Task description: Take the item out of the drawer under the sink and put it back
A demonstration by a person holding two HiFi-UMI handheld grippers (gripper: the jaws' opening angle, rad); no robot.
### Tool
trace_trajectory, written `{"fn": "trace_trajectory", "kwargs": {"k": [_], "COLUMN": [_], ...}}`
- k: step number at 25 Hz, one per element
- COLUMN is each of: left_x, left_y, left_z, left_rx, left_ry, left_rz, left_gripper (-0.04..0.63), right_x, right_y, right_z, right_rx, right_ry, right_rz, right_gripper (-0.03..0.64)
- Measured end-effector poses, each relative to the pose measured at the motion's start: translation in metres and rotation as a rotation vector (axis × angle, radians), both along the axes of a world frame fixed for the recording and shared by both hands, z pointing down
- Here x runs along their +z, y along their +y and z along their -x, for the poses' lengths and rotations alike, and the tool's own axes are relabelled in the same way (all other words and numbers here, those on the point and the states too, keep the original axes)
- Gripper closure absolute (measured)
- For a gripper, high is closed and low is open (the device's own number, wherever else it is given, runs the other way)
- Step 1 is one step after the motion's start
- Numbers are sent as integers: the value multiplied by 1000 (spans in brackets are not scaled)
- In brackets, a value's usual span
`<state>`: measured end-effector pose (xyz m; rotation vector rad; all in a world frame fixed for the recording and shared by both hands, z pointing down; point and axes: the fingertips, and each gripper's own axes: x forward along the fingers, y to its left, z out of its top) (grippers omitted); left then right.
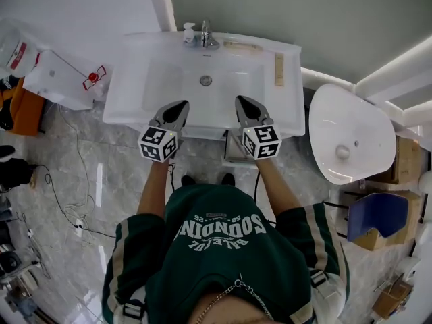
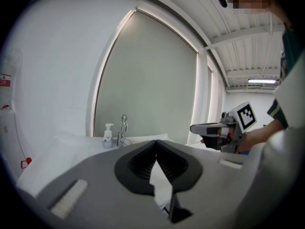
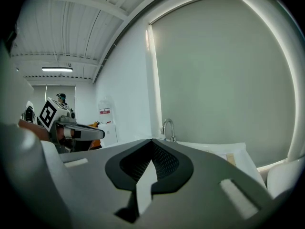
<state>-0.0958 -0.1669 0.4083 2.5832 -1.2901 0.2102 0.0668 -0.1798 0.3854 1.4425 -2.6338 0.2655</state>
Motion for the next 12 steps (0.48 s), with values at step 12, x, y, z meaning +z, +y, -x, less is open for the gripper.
{"fn": "trace_trajectory", "kwargs": {"k": [12], "left_x": [8], "left_y": [3], "left_z": [-1], "left_rx": [3], "left_ry": [3], "left_rz": [13], "left_gripper": [546], "right_x": [2], "right_y": [1], "right_z": [-2], "right_rx": [2], "right_ry": [-5], "right_rz": [3], "right_gripper": [614]}}
